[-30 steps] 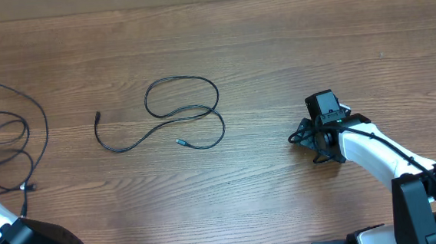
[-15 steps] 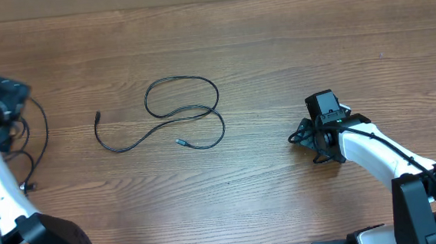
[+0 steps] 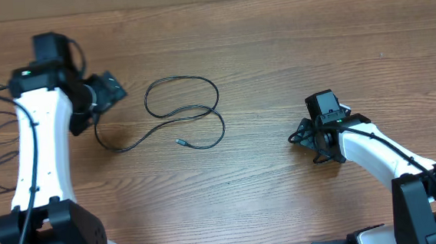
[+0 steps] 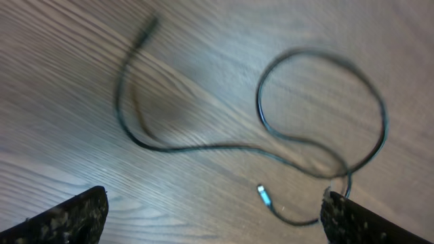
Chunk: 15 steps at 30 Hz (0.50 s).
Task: Untangle cables
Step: 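Lower the left gripper onto the looped black cable and grasp it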
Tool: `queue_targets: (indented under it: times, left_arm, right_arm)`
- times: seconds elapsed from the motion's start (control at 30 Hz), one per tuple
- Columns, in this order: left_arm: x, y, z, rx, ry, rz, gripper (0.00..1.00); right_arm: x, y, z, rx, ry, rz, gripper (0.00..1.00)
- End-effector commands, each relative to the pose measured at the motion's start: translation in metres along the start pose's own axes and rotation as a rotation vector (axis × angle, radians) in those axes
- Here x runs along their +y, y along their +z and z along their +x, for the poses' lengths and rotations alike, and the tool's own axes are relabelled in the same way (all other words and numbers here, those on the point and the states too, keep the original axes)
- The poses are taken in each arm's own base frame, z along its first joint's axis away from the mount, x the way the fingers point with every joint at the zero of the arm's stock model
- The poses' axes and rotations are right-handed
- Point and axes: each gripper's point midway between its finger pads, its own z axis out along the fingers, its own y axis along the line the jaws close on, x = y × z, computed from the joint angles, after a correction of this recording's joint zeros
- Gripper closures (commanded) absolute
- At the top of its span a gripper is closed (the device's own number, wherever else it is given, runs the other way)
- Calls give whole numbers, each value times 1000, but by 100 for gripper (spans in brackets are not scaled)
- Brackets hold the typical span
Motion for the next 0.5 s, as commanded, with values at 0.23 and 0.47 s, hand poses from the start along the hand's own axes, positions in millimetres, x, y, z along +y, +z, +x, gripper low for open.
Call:
queue_targets:
  times: [0.23, 0.47]
  left_arm:
    - [-59, 34, 32, 34, 267, 17, 0]
    - [-97, 68, 66, 107, 76, 0, 0]
  right_arm:
    - [-1, 5, 9, 40, 6, -13, 11]
    - [-1, 5, 8, 40, 5, -13, 11]
